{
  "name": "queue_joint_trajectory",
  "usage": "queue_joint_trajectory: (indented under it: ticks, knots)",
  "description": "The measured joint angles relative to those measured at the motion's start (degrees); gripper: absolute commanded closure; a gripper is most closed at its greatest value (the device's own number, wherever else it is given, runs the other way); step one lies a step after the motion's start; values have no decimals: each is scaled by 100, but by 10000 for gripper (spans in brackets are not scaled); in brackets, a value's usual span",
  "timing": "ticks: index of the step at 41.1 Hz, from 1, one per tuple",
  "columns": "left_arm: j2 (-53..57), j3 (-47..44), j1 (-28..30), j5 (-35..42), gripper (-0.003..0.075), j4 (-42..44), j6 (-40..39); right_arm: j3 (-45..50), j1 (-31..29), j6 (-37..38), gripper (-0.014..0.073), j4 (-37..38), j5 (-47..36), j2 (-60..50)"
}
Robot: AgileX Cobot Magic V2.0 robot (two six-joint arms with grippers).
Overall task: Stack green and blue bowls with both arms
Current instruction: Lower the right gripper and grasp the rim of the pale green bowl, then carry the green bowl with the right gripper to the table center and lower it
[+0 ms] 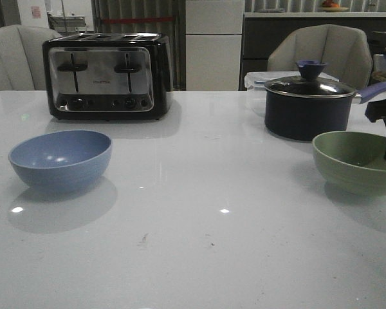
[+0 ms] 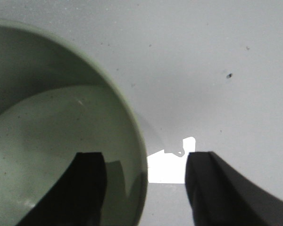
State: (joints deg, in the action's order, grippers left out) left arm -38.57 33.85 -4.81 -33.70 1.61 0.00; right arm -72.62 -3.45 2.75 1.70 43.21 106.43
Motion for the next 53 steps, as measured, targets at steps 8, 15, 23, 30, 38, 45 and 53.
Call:
queue_joint_trajectory:
  ticks: [8,15,23,30,38,45,53]
  knots:
    - [0,0,0,0,320,0,0,-117,0,-35,414,0,101,156]
    - [0,0,0,0,320,0,0,-153,0,-35,505,-81,123,114]
    - [0,0,0,0,320,0,0,-153,117,-56,505,-117,275,-245]
    - [0,0,0,0,320,0,0,-153,618,-363,505,-420,379,-857]
    - [0,0,0,0,320,0,0,-132,1490,-751,505,-1191,482,-1048]
    - [0,0,0,0,320,0,0,95,2277,-800,503,-1418,238,-869]
    - [0,0,0,0,320,0,0,176,2799,-817,502,-1542,-172,-441]
